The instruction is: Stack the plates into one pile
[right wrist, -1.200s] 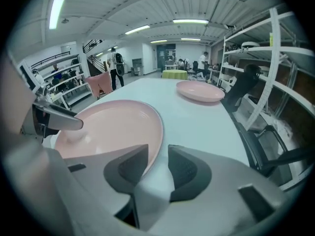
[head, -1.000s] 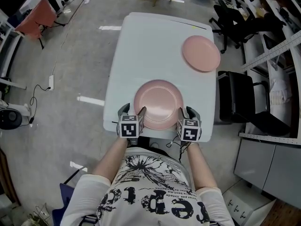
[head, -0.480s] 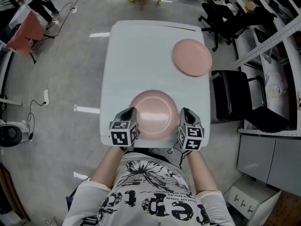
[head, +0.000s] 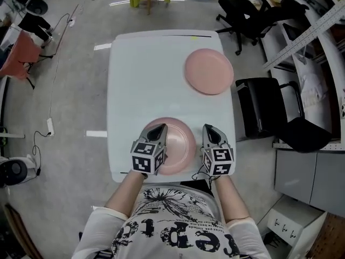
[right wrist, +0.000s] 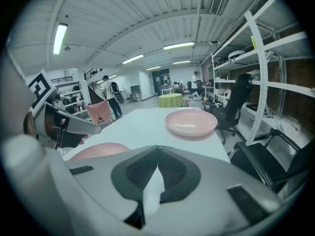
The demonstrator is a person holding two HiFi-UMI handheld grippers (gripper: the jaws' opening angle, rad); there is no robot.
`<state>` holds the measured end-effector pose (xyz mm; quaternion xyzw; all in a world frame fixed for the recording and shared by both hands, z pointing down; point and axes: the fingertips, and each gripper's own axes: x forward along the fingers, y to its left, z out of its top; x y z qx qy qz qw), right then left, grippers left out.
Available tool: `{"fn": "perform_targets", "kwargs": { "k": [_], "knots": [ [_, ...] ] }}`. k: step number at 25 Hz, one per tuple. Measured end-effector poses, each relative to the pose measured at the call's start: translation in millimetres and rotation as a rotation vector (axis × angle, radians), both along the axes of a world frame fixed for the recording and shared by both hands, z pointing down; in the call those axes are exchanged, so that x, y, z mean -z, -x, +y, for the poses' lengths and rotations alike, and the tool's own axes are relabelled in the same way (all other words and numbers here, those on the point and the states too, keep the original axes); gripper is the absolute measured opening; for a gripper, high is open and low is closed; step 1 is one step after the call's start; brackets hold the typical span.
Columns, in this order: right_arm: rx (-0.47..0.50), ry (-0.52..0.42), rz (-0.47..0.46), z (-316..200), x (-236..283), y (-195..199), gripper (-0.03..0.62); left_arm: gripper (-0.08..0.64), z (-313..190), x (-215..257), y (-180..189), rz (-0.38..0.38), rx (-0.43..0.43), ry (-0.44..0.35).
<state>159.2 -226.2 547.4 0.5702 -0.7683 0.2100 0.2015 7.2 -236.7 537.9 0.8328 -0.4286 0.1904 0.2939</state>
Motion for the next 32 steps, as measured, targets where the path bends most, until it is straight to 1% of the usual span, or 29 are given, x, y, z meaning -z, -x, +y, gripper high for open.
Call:
{"fn": "perform_targets", "kwargs": {
  "k": [4, 8, 11, 13, 16, 19, 22, 23, 26, 30, 31, 32],
  "knots": [
    [0.067, -0.007, -0.016, -11, 2, -38, 0.008, 0.002, -4, 10, -50, 0.012, 0.016, -0.042],
    [0.199, -0.019, 0.000, -14, 6, -80, 0.006, 0.002, -3, 21, -102, 0.027, 0.086, -0.096],
    [0.271, -0.022, -0.007, -19, 10, -115, 0.006, 0.002, 0, 25, -136, 0.029, 0.143, -0.126],
    [0.308, -0.023, -0.003, -26, 12, -137, 0.007, 0.002, 0, 24, -153, 0.024, 0.185, -0.128],
    [0.341, -0.014, 0.002, -39, 15, -164, 0.006, 0.002, -5, 24, -169, 0.012, 0.244, -0.113],
    [0.344, 0.007, 0.005, -54, 18, -183, 0.006, 0.002, -17, 27, -179, 0.002, 0.279, -0.094],
    [0.324, 0.019, 0.002, -76, 15, -194, 0.006, 0.002, -33, 16, -178, -0.041, 0.308, -0.028],
    [0.311, 0.024, 0.007, -87, 12, -197, 0.007, 0.002, -41, 11, -177, -0.045, 0.310, -0.008],
    [0.256, 0.050, 0.021, -121, 1, -210, 0.008, 0.002, -74, -3, -176, -0.022, 0.311, 0.038],
    [0.194, 0.090, 0.017, -163, -13, -219, 0.008, 0.002, -116, -20, -174, -0.008, 0.294, 0.091],
    [0.183, 0.098, 0.016, -174, -15, -220, 0.026, 0.002, -127, -22, -173, -0.003, 0.295, 0.103],
    [0.175, 0.106, 0.016, -185, -17, -220, 0.069, 0.005, -138, -25, -172, 0.003, 0.299, 0.113]
  ]
}}
